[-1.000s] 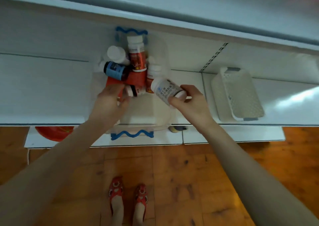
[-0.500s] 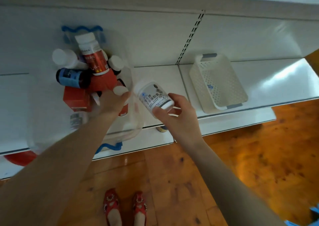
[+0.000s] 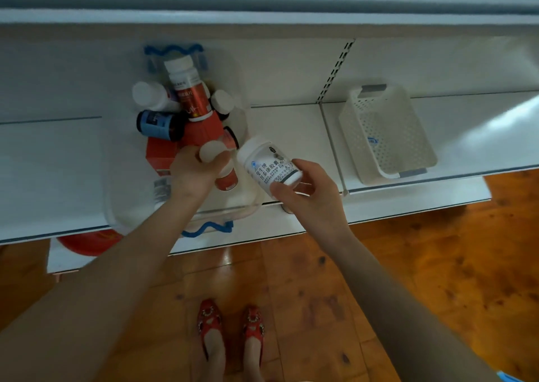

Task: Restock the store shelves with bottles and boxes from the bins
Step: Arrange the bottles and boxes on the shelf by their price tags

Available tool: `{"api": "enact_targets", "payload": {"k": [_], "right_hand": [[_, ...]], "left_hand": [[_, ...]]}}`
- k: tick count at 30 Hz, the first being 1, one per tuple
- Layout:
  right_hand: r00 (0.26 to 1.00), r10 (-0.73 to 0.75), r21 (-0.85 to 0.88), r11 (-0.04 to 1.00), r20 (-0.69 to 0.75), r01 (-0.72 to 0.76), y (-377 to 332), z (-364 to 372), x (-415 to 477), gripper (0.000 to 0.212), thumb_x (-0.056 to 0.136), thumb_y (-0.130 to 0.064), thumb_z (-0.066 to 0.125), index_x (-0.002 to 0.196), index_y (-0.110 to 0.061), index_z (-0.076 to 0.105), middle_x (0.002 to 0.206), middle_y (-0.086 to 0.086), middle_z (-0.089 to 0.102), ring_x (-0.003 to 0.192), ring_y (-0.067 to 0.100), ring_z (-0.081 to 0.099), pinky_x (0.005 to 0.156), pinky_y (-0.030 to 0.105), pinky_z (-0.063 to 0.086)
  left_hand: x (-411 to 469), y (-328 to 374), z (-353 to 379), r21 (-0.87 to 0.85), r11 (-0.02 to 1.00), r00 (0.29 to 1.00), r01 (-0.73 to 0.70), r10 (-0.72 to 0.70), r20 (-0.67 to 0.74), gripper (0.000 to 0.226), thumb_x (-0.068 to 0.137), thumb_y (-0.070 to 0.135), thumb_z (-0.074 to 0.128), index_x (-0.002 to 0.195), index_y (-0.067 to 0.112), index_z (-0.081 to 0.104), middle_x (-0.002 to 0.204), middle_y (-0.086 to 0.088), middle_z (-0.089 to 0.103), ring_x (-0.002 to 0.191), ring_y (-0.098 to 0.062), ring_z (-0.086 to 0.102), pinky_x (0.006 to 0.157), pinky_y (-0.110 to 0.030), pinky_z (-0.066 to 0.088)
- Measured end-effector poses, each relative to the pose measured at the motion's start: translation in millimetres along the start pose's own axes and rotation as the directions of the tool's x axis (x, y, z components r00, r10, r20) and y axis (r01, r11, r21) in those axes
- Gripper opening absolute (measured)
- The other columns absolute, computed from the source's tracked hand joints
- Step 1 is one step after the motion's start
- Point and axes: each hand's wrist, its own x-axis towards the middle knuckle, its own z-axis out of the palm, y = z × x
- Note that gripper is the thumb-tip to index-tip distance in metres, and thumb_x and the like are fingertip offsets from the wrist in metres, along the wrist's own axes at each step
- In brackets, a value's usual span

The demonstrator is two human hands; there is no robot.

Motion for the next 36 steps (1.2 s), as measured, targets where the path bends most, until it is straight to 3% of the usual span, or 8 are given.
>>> {"api": "enact_targets", "payload": {"k": [6, 10, 12, 16, 20, 28, 32, 36], "right_hand": [[0.997, 0.002, 0.1, 0.995, 0.071, -0.009, -25, -1, -34, 0.047, 0.077, -0.009, 0.07, 0.119, -0.018, 0.051, 0.106, -0.011, 0.055, 0.081, -0.011, 0.059, 0.071, 0.018, 0.055], [0.99, -0.005, 0.137, 0.99, 0.141, -0.015, -48, -13, -60, 0.047, 0.076, -0.003, 0.069, 0.114, -0.022, 0.05, 0.107, -0.011, 0.056, 0.095, 0.009, 0.062, 0.075, 0.024, 0.056], [0.985, -0.04, 0.131, 0.991, 0.168, 0.018, -64, -23, -73, 0.047, 0.076, -0.004, 0.07, 0.113, -0.026, 0.05, 0.112, -0.007, 0.058, 0.097, 0.013, 0.063, 0.077, 0.026, 0.056], [0.97, -0.095, 0.143, 0.988, 0.223, 0.064, -102, -42, -93, 0.044, 0.074, -0.007, 0.074, 0.106, -0.032, 0.055, 0.108, -0.01, 0.06, 0.085, 0.0, 0.065, 0.071, 0.022, 0.055], [0.953, -0.122, 0.184, 0.98, 0.277, 0.072, -135, -46, -104, 0.044, 0.07, -0.008, 0.075, 0.102, -0.029, 0.054, 0.103, -0.007, 0.064, 0.081, 0.003, 0.066, 0.063, 0.019, 0.053], [0.865, -0.254, 0.228, 0.959, 0.433, 0.167, -214, -24, -125, 0.086, 0.04, -0.025, 0.071, 0.122, -0.021, 0.046, 0.114, 0.005, 0.062, 0.104, 0.019, 0.061, 0.083, 0.031, 0.05], [0.829, -0.262, 0.191, 0.963, 0.495, 0.19, -249, -10, -124, 0.083, 0.035, -0.025, 0.067, 0.115, -0.019, 0.049, 0.106, 0.008, 0.063, 0.095, 0.021, 0.062, 0.078, 0.037, 0.052], [0.802, -0.278, 0.162, 0.96, 0.528, 0.226, -278, 19, -121, 0.073, 0.041, -0.024, 0.067, 0.112, -0.021, 0.05, 0.111, 0.011, 0.063, 0.101, 0.027, 0.06, 0.089, 0.043, 0.048]], "left_hand": [[-64, 27, -63, -0.151, 0.988, 0.993, -0.043, 0.026, -0.119, 0.036, 0.079, 0.029, 0.07, 0.104, 0.005, 0.063, 0.089, 0.001, 0.061, 0.078, -0.01, 0.054, 0.055, -0.006, 0.034], [-114, 42, -103, -0.225, 0.974, 0.992, -0.02, -0.009, -0.126, 0.031, 0.08, 0.027, 0.069, 0.105, 0.009, 0.063, 0.091, 0.004, 0.06, 0.076, -0.005, 0.055, 0.056, 0.001, 0.038], [-135, 47, -124, -0.246, 0.969, 0.993, -0.016, -0.014, -0.12, 0.029, 0.08, 0.026, 0.068, 0.105, 0.013, 0.062, 0.093, 0.005, 0.061, 0.077, -0.001, 0.056, 0.059, 0.0, 0.041], [-161, 65, -164, -0.325, 0.946, 0.988, 0.015, -0.065, -0.143, 0.021, 0.079, 0.026, 0.07, 0.097, 0.018, 0.062, 0.09, 0.004, 0.063, 0.079, -0.004, 0.059, 0.068, -0.019, 0.051], [-178, 91, -197, -0.326, 0.944, 0.981, -0.049, -0.016, -0.192, 0.016, 0.081, 0.024, 0.069, 0.093, 0.016, 0.063, 0.081, 0.011, 0.061, 0.068, 0.009, 0.057, 0.057, -0.002, 0.041], [-216, 133, -271, -0.443, 0.866, 0.944, -0.231, 0.089, -0.318, 0.013, 0.079, 0.016, 0.069, 0.091, 0.016, 0.065, 0.082, 0.009, 0.065, 0.067, 0.012, 0.058, 0.058, -0.002, 0.041], [-218, 133, -299, -0.456, 0.856, 0.928, -0.244, 0.069, -0.366, 0.013, 0.078, 0.02, 0.071, 0.089, 0.022, 0.064, 0.082, 0.015, 0.064, 0.068, 0.014, 0.058, 0.059, -0.001, 0.042], [-211, 132, -330, -0.418, 0.869, 0.904, -0.263, 0.071, -0.421, 0.012, 0.077, 0.022, 0.071, 0.085, 0.024, 0.063, 0.08, 0.017, 0.062, 0.067, 0.016, 0.056, 0.06, -0.002, 0.041]]}}
